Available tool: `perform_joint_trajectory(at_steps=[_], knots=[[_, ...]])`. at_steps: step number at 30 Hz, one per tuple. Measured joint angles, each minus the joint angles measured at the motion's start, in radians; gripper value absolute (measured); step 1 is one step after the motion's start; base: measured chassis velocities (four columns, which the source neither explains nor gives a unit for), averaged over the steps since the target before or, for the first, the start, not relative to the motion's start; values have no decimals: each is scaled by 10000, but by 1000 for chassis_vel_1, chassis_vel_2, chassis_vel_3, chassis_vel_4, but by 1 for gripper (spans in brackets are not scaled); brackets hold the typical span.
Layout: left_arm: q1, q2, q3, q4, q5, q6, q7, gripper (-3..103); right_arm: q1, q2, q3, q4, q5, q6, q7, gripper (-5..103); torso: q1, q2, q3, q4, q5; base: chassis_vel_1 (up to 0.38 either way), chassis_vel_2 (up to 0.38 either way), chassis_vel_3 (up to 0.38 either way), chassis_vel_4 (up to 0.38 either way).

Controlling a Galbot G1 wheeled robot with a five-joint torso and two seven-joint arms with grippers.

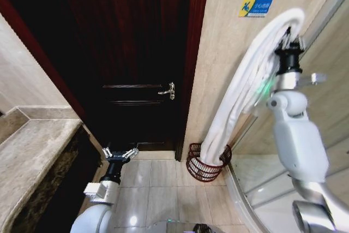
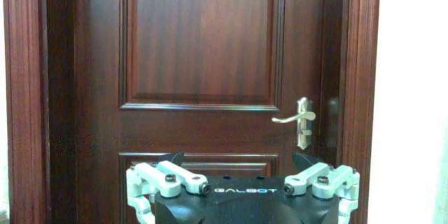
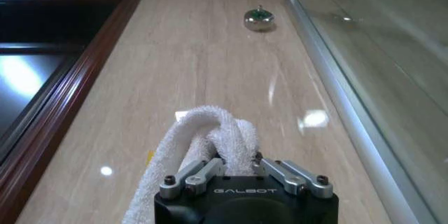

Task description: Discard the used towel into the hamper.

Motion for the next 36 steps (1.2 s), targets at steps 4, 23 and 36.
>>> perform_joint_trajectory(at_steps=[4,23,36], knots=[[0,0,0,0,0,0,0,100,-654,193,291,189,-62,85,-101,12,0,0,0,-1,-2,0,0,0,0],[0,-1,0,0,0,0,0,100,-3549,1099,668,304,-668,1161,-760,12,0,0,-1,2,-3,0,0,0,0],[0,-1,0,0,0,0,0,100,-4527,1829,670,-261,-1305,2351,-1087,12,1,0,0,0,-4,0,0,0,0]])
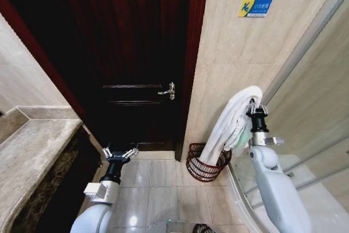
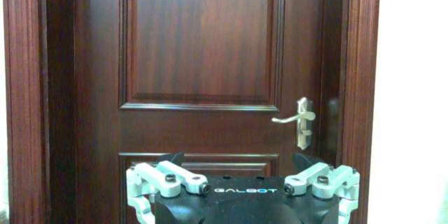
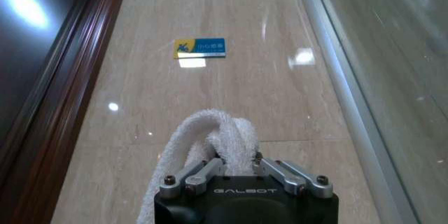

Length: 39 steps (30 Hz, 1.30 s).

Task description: Discard the used towel into the hamper.

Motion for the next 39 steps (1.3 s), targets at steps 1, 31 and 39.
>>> perform_joint_trajectory(at_steps=[1,31,39], knots=[[0,0,0,0,0,0,0,100,-70,55,1,30,-45,29,0,12,0,0,0,1,1,0,0,0,0],[-1,-2,0,0,0,0,-1,100,-3089,2315,532,421,-852,1370,-568,12,15,-7,5,5,7,-65,69,64,-66],[3,0,-1,0,0,0,0,100,-3596,2601,740,197,-759,1533,-680,12,-10,2,-3,0,-1,12,-11,-15,12]])
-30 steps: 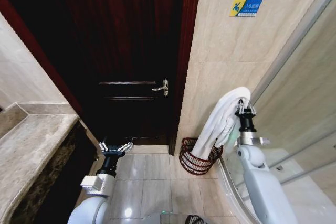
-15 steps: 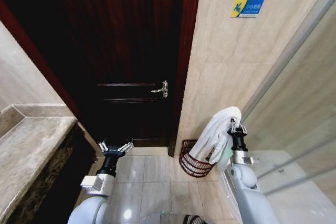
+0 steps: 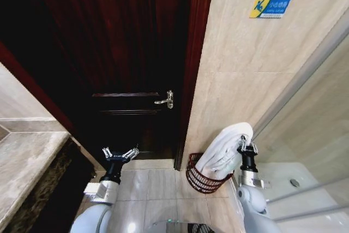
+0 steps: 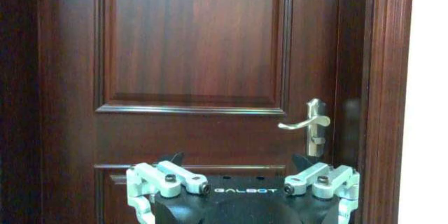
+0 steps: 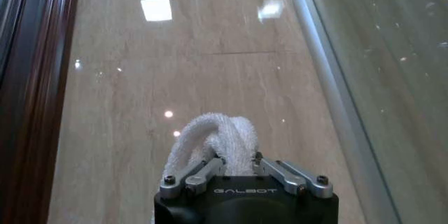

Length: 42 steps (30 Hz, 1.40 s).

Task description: Discard the used towel into the hamper.

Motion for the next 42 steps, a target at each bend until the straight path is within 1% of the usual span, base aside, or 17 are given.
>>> perform_joint_trajectory(at_steps=[4,8,14,17,18,20,21,22,23,25,33,35,36,37,38,40,42], knots=[[0,0,0,0,0,0,0,100,-82,41,18,-285,-127,-57,-13,12,0,1,0,-1,5,31,-22,-23,26],[-2,0,0,0,0,0,0,100,-15,15,14,-944,-396,-327,87,12,11,-2,4,0,6,0,0,0,0],[-2,0,1,0,0,0,0,100,159,-102,-29,-1550,-438,-652,24,12,13,-2,4,0,7,0,0,0,0],[-2,0,0,0,0,0,0,100,460,-314,-77,-2201,-249,-1021,-435,12,11,-2,3,0,4,0,0,0,0],[-2,0,0,0,0,0,0,100,460,-314,-77,-2201,-249,-1021,-435,12,11,-2,3,0,4,0,0,0,0],[-2,0,0,0,0,0,0,100,699,-428,-122,-2560,-160,-1300,-655,12,11,-3,3,0,7,0,0,0,0],[-2,0,0,0,0,0,0,100,699,-428,-122,-2560,-160,-1300,-655,12,11,-3,3,0,7,0,0,0,0],[-3,0,0,0,0,0,0,100,1005,-498,-190,-2969,-207,-1404,-652,12,10,-3,4,-2,2,0,0,0,0],[-2,0,1,0,0,0,0,100,1190,-505,-216,-3185,-251,-1352,-605,12,10,-3,4,-2,7,0,0,0,0],[-2,0,0,0,0,0,0,100,1669,-564,-260,-3580,-378,-1306,-468,12,11,-4,4,3,10,0,0,0,0],[-2,0,0,0,0,0,0,100,2683,-1045,-340,-3554,-279,-1591,-142,12,11,-4,4,0,2,0,0,0,0],[-2,0,1,0,0,0,0,100,2807,-1061,-355,-3628,-249,-1582,-142,12,11,-4,4,1,2,0,0,0,0],[-2,0,0,0,0,0,0,100,2906,-1058,-396,-3748,-177,-1503,-164,12,11,-4,4,1,2,0,0,0,0],[-3,-1,0,0,0,0,0,100,3040,-997,-449,-4004,-70,-1251,-261,12,11,-4,4,-2,5,0,0,0,0],[-3,-1,0,0,0,0,0,100,3040,-997,-449,-4004,-70,-1251,-261,12,11,-4,4,-2,5,0,0,0,0],[-2,-1,0,0,0,0,0,100,3291,-785,-488,-4643,114,-639,-588,12,10,-3,4,0,4,0,0,0,0],[-2,0,0,-1,0,0,0,100,3479,-615,-503,-5261,245,-217,-883,12,10,-4,4,1,7,0,0,0,0]])
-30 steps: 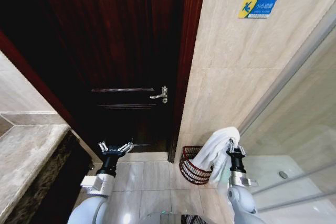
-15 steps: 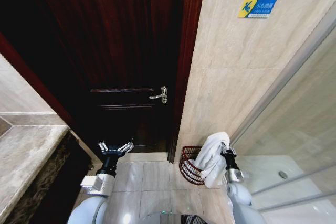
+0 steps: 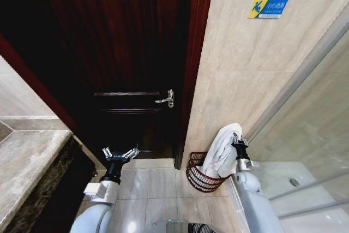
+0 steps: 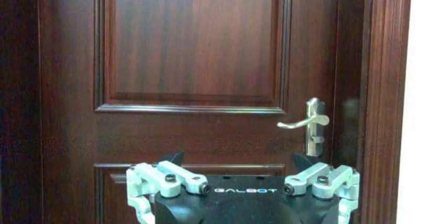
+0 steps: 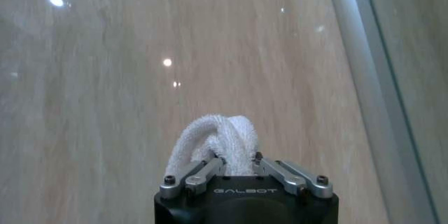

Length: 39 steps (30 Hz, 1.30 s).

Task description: Discard the used towel into the hamper.

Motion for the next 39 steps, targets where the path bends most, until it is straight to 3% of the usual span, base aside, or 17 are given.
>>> perform_joint_trajectory(at_steps=[4,6,8,29,37,38,39], knots=[[0,0,0,0,0,0,0,100,227,173,50,-793,-310,639,-184,12,0,0,0,-1,1,0,0,0,0],[0,0,0,0,0,0,0,100,422,302,177,-1411,-1014,1301,-138,12,0,0,0,-1,-2,0,0,0,0],[0,0,0,0,0,0,0,100,431,336,181,-1474,-1163,1414,-99,12,0,0,0,-1,-2,0,0,0,0],[0,0,0,0,0,0,0,100,147,544,226,-1658,-1393,1459,-328,12,-4,3,-3,2,-3,-36,33,41,-41],[-2,0,0,0,0,0,0,100,-1128,855,477,-1224,-1152,1473,-335,12,15,-3,3,2,4,-142,139,141,-121],[-2,0,0,0,0,0,0,100,-1539,803,531,-1213,-779,1473,-370,12,4,-1,1,-14,-9,0,0,0,0],[-2,0,0,0,0,0,0,100,-1539,803,531,-1213,-779,1473,-370,12,4,-1,1,-14,-9,0,0,0,0]])
